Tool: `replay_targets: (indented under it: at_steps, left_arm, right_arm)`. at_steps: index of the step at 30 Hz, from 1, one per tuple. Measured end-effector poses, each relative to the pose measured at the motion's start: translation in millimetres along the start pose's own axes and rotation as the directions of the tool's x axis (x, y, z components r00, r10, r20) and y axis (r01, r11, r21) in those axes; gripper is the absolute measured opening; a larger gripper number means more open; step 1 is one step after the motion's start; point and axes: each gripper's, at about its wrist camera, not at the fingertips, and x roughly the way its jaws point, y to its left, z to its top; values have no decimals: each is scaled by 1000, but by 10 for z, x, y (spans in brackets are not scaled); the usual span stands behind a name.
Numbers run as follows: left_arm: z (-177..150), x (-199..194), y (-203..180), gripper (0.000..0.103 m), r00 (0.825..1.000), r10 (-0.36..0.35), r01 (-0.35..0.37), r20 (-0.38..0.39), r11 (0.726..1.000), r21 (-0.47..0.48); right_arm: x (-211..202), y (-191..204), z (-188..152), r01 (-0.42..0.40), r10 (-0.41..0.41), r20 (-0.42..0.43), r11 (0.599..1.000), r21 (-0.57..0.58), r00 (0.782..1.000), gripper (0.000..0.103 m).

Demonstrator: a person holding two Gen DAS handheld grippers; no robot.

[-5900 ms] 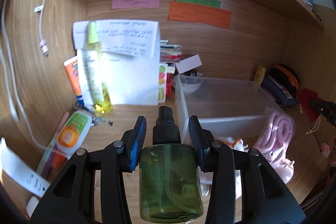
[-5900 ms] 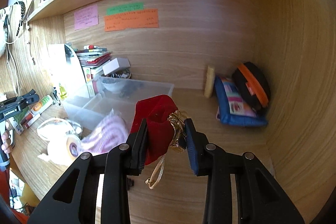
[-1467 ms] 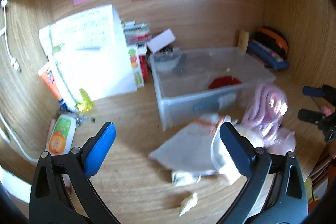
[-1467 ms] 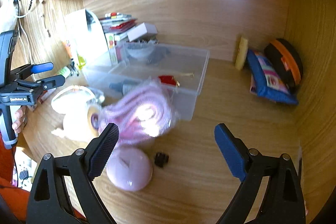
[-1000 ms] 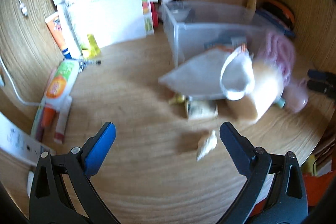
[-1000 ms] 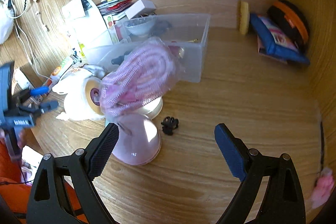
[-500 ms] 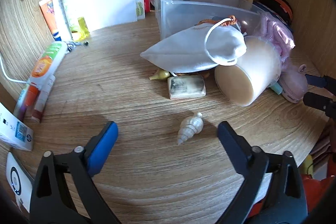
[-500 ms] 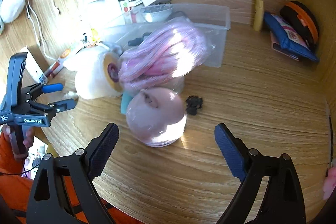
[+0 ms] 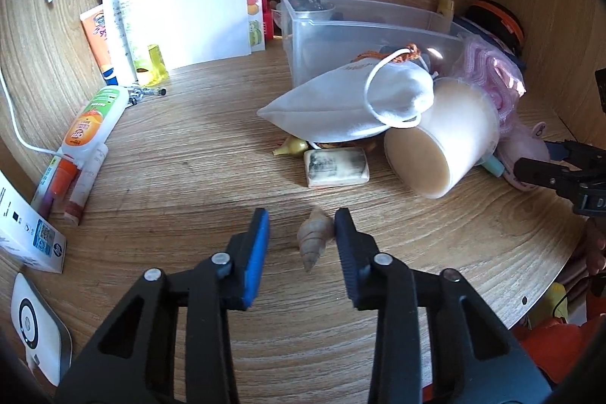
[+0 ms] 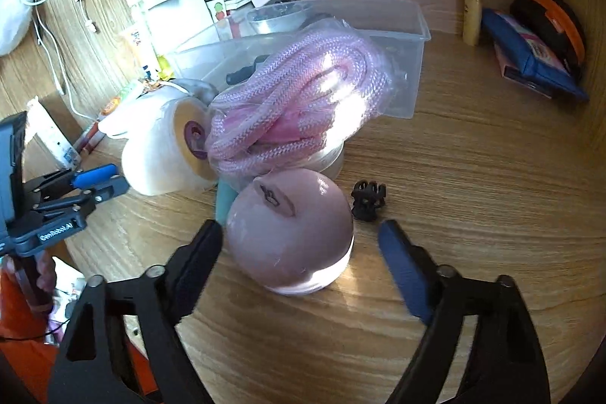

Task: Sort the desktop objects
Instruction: 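Grasp the spiral seashell with the left tool while the right tool grasps the pink lidded jar, then carry the seashell and pink jar with both tools over the bin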

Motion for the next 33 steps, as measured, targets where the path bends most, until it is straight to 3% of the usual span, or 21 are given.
replay_targets:
  at_steps: [3,4,17,25,33]
  left_arm:
    - [-9,-11,-1,18,1000,12,-12,9,1000,-2]
    - [-10,-13,-1,18,1000,17,-17,10,1000,-3]
    - [53,-105,45,18,999,19,-17,37,998,-59]
    - [259,-261,58,18,994,18,-10,105,997,-78]
    - [592,-336,0,18,981,-10,25,192,997,-75]
  right_arm:
    - [14,11,16,-6,6,5,1000,-9,1000,65]
    - [17,14,14,-9,10,8,1000,-11,1000,63]
    - [-90,-107,3,-17,16,18,999,41,1000,62]
    - [-361,-228,30,25,-29,86,998,54,996,62]
    - [-588,-306,269,56,-63,175,997,43,982,62]
